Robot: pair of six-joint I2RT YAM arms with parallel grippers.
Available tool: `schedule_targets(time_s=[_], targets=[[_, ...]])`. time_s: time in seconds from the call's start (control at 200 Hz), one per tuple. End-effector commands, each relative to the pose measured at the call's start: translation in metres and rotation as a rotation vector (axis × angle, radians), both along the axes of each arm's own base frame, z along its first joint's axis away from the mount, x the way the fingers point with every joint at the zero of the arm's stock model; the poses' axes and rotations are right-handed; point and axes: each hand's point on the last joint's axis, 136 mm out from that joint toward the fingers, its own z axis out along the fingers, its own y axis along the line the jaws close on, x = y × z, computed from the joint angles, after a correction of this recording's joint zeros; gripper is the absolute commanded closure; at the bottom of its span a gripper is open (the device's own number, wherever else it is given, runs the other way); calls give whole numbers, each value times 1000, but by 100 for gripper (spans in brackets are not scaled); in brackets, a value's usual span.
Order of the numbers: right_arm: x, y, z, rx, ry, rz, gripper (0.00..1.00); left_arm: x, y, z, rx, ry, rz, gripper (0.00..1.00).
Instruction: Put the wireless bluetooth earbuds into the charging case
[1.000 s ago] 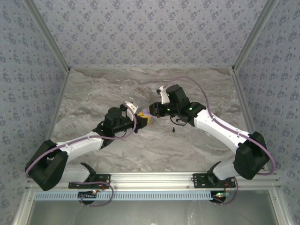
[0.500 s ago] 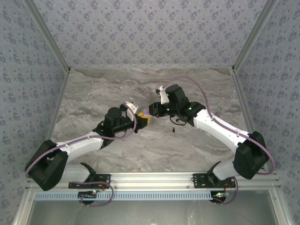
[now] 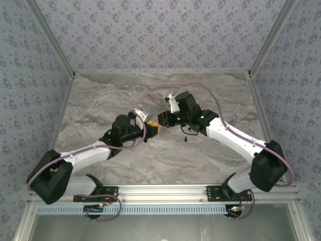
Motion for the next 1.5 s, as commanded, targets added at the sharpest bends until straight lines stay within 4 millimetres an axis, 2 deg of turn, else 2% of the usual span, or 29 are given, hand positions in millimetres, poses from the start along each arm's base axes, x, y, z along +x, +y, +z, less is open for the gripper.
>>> schedule_targets(time_s=[0.0, 0.485, 1.069, 1.209, 1.494], targets=[[6, 1, 9, -4, -25, -21, 74, 2, -8, 28, -45, -58, -27, 75], [16, -9, 32, 29, -117, -106, 75, 1, -10, 20, -38, -27, -36, 75], [18, -19, 49, 80, -221, -175, 76, 8, -15, 38, -150, 60, -5, 74], [18, -18, 48, 80, -224, -180, 76, 5, -18, 47, -178, 56, -24, 74], [19, -18, 49, 82, -231, -186, 76, 1, -23, 48, -170, 53, -50, 74]])
